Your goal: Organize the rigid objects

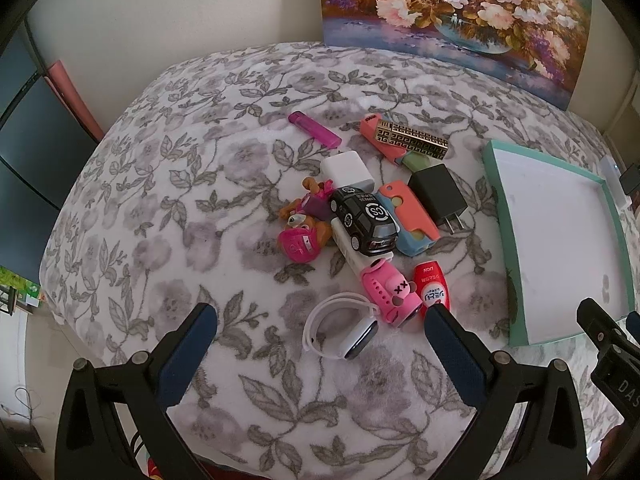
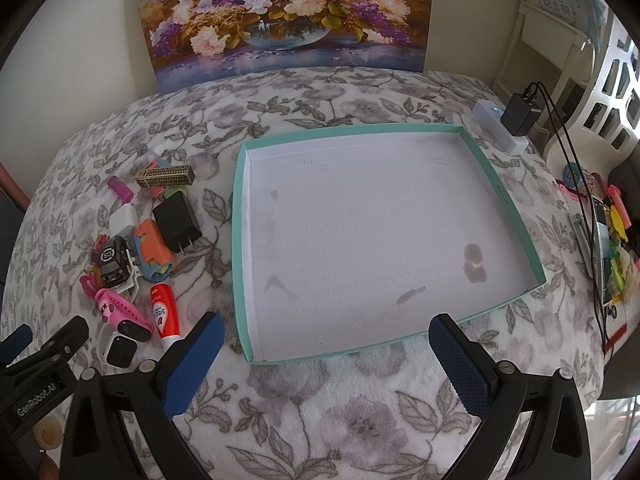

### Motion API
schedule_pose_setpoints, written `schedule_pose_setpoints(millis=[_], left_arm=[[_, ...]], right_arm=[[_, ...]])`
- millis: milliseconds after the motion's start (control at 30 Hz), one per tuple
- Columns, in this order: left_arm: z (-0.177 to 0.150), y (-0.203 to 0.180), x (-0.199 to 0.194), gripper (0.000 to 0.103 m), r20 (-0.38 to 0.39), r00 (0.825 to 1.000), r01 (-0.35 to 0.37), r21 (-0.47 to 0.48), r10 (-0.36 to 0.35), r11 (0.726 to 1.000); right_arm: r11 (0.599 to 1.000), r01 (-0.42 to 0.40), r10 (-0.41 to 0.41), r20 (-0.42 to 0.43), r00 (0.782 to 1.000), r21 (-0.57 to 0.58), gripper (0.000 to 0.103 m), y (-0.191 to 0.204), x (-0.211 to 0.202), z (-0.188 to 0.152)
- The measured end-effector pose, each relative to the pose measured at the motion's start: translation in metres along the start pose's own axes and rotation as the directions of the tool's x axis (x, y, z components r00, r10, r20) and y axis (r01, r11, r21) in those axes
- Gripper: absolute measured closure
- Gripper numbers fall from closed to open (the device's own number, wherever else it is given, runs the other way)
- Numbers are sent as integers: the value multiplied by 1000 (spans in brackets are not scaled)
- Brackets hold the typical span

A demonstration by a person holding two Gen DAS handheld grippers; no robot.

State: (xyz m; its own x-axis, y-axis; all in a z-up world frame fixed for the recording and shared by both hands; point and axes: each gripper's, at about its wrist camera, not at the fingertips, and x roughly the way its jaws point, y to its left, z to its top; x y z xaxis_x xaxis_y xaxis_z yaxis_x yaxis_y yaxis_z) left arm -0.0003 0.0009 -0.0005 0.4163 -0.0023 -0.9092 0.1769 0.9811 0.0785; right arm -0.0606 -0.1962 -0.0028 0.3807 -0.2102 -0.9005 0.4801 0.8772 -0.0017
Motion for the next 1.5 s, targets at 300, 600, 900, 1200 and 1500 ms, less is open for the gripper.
schedule_pose_setpoints(millis=[300,600,900,1200,1500], left_arm=[[0,0,0,0,0,1000,0,0,0,1000],[0,-1,0,0,0,1000,-2,1,2,1000],[-4,5,3,0,-2,1000,3,-8,-3,1000],[-3,21,10,0,-35,999,12,-54,-14,998],[-17,29,35,0,-135,991,-2,-47,-4,999]], right_arm=[[1000,0,0,-1,1000,-1,0,0,0,0],[1000,-1,1,-4,1000,-4,0,-1,0,1],[1000,2,-3,-4,1000,-18,0,5,-1,1],[998,-51,51,-7,999,-44,0,19,4,4],[985,-171,172,14,985,-33,0,41,6,12]])
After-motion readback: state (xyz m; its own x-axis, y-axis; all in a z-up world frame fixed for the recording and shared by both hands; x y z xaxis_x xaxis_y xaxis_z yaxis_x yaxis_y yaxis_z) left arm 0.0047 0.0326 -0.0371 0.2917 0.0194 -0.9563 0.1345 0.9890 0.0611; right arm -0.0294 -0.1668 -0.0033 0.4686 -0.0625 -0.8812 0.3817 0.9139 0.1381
